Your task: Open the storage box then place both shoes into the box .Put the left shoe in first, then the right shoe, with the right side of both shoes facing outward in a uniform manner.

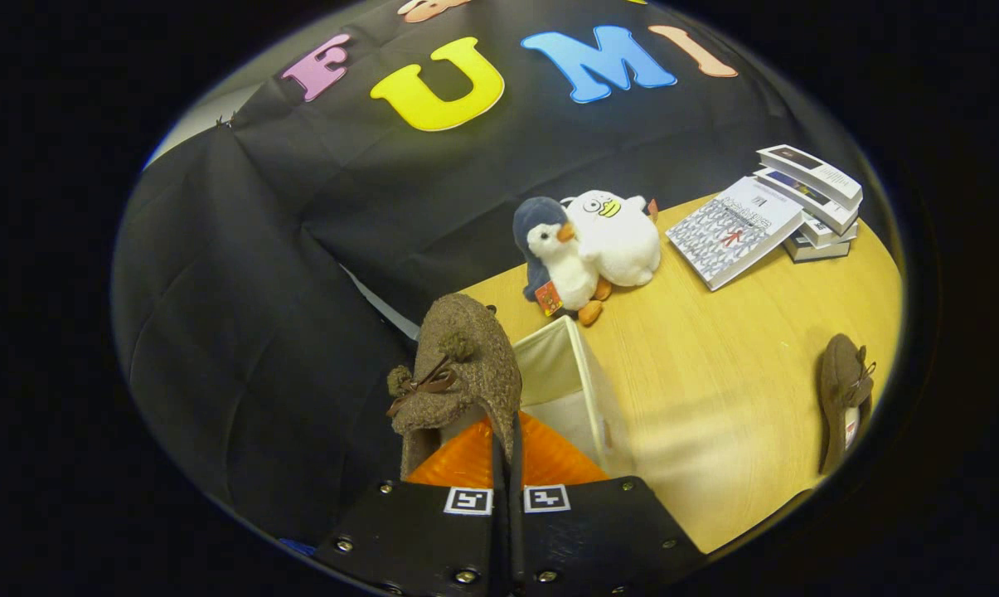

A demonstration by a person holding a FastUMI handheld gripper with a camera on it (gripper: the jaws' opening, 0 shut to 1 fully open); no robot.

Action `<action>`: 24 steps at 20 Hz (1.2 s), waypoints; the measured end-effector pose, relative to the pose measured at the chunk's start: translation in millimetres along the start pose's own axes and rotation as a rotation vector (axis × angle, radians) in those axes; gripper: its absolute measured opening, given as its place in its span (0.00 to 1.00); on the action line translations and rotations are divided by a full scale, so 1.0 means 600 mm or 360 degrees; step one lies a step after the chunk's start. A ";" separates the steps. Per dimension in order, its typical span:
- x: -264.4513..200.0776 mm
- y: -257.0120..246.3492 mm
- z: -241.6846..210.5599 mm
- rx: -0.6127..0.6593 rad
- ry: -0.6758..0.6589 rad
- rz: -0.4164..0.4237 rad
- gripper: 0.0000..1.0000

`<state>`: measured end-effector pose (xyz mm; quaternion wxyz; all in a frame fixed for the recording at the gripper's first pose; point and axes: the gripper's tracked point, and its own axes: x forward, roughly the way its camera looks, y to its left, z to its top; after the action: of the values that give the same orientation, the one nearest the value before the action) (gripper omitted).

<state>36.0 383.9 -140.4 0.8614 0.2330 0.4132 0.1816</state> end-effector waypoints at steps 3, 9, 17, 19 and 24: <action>0.021 0.017 -0.025 0.0000 0.0031 0.0000 0.00; 0.055 0.028 -0.065 0.0021 0.0085 -0.0033 0.00; 0.092 0.023 -0.114 0.0017 0.0155 -0.0082 0.00; 0.095 0.023 -0.119 0.0013 0.0166 -0.0080 0.01; 0.085 0.057 -0.128 -0.0014 0.0217 0.0113 0.43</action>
<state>0.8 457.2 -195.5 0.8253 0.2309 0.4616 0.2292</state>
